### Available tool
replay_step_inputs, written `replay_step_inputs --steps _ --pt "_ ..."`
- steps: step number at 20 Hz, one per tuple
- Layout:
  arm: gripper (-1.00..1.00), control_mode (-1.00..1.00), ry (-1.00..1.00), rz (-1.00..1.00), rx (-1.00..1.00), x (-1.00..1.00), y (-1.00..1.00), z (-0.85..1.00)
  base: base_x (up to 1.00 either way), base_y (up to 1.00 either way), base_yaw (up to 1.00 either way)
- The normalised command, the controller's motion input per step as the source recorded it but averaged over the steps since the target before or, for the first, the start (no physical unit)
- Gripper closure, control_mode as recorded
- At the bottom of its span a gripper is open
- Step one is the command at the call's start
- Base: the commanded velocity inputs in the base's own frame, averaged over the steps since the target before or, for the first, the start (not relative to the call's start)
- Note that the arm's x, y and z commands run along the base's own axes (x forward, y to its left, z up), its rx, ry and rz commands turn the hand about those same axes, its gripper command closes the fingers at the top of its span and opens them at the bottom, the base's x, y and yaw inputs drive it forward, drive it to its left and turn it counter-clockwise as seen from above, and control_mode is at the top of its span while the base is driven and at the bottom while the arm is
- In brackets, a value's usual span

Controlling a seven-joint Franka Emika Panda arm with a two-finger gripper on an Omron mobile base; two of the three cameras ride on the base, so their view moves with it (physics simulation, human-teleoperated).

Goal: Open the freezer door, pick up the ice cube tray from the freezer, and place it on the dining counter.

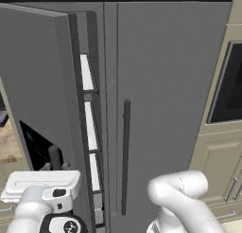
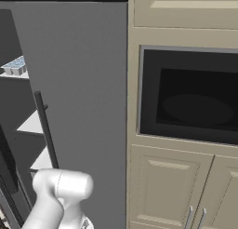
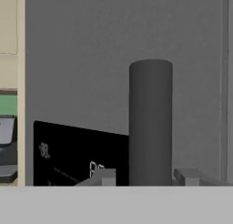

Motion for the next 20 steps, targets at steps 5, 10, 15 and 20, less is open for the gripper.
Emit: replay_step_inputs --steps 5,10,15,20 --pt "1.0 -1.0 0.01 -0.05 0.0 -0.12 0.51 -0.01 0.0 0.0 0.0" --pt "1.0 -1.0 0.01 -0.05 0.0 -0.09 0.51 0.0 0.0 0.0 0.0" --pt "1.0 -1.0 0.0 -0.03 0.0 -0.03 0.28 0.0 0.0 0.0 0.0" --pt "1.0 -1.0 0.0 0.0 0.0 0.0 0.0 0.0 0.0 0.0 0.0"
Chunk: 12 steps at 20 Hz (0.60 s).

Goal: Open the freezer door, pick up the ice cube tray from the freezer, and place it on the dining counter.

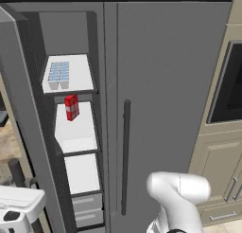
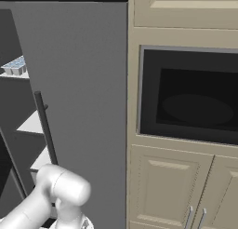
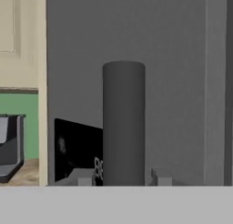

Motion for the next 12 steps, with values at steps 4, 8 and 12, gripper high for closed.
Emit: replay_step_inputs --steps 4,8,12 --pt "1.0 -1.0 0.0 0.0 0.0 0.0 0.0 0.0 0.0 0.0 0.0" --pt "-1.0 -1.0 0.0 0.0 0.0 0.0 0.0 0.0 0.0 0.0 0.0" --pt "-1.0 -1.0 0.0 0.0 0.0 0.0 0.0 0.0 0.0 0.0 0.0"
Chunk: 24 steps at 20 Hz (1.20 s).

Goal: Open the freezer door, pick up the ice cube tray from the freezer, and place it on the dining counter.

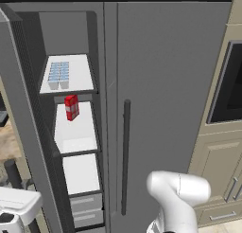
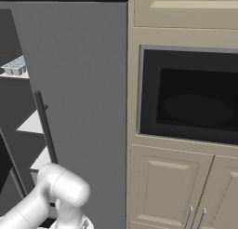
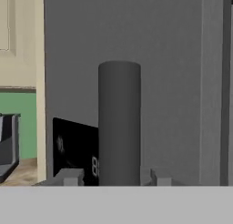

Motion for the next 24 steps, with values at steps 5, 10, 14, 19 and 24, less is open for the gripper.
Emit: replay_step_inputs --steps 5,10,14,19,24 --pt "-1.0 -1.0 0.0 0.0 0.0 0.0 0.0 0.0 0.0 0.0 0.0" --pt "-1.0 -1.0 0.0 0.0 0.0 0.0 0.0 0.0 0.0 0.0 0.0" --pt "-1.0 -1.0 0.0 0.0 0.0 -0.15 0.0 0.0 0.0 0.0 0.0" --pt "-1.0 -1.0 0.0 0.0 0.0 -0.35 0.01 0.0 0.0 0.0 0.0" --pt "-1.0 -1.0 0.0 0.0 0.0 -0.45 -0.04 0.31 0.0 0.0 0.0"
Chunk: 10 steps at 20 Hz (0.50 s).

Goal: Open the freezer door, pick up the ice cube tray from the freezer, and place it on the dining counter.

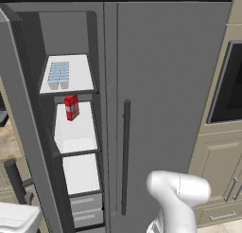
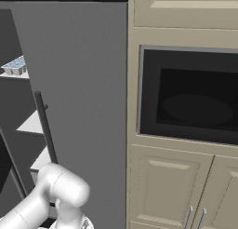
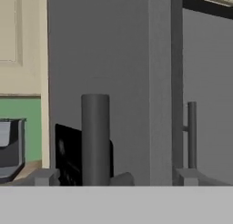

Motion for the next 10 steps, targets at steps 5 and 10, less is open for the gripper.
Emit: replay_step_inputs --steps 5,10 --pt "-1.0 -1.0 0.0 0.04 0.0 -0.45 -0.44 0.34 0.0 0.0 0.0" --pt "-1.0 -1.0 0.0 0.1 0.0 -0.49 -0.45 0.23 0.0 0.0 0.0"
